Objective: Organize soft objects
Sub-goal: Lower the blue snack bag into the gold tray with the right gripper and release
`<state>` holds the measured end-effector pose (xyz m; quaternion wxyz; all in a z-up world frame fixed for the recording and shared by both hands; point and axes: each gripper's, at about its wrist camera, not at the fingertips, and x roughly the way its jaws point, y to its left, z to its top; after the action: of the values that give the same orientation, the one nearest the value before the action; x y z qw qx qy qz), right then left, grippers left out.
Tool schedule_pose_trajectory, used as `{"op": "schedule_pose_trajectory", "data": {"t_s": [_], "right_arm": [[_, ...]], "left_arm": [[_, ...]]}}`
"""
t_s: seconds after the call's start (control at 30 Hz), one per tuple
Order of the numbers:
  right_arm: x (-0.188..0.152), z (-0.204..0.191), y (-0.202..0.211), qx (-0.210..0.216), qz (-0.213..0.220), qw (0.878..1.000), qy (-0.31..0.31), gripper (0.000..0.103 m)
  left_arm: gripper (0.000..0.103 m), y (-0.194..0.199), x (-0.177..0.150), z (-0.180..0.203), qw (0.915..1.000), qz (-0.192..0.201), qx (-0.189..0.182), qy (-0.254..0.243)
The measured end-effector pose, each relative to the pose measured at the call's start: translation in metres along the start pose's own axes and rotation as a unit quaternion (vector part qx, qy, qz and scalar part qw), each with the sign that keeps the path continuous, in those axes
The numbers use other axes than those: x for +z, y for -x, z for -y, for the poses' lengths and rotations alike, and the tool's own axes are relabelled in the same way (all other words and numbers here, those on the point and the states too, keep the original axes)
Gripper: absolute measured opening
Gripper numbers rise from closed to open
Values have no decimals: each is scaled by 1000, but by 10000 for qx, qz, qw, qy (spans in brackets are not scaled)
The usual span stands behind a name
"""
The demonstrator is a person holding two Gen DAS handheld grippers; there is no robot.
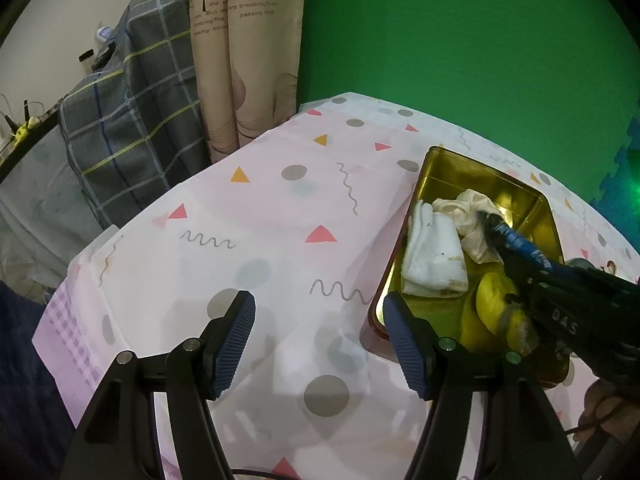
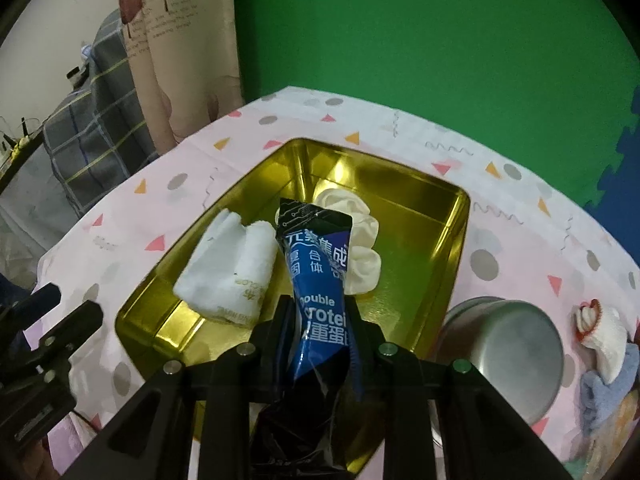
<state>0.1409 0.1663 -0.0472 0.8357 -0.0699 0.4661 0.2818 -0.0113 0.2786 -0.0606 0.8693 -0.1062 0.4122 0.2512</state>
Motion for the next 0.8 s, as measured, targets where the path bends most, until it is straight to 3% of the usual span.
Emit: {"op": "schedule_pose_trajectory", "data": {"t_s": [0.17, 0.4, 0.8], "right_arm": [[0, 4, -2, 85, -22, 9999, -92, 25], [-1, 11, 15, 106, 89, 9997, -221, 43], [-30, 50, 86, 100, 517, 9967, -616, 45]], "left_arm": [[64, -1, -1, 1, 10000, -21, 11, -46], [66, -4, -3, 5, 10000, -3, 22, -92], [67, 4, -7, 21, 9991, 160, 37, -403]]}}
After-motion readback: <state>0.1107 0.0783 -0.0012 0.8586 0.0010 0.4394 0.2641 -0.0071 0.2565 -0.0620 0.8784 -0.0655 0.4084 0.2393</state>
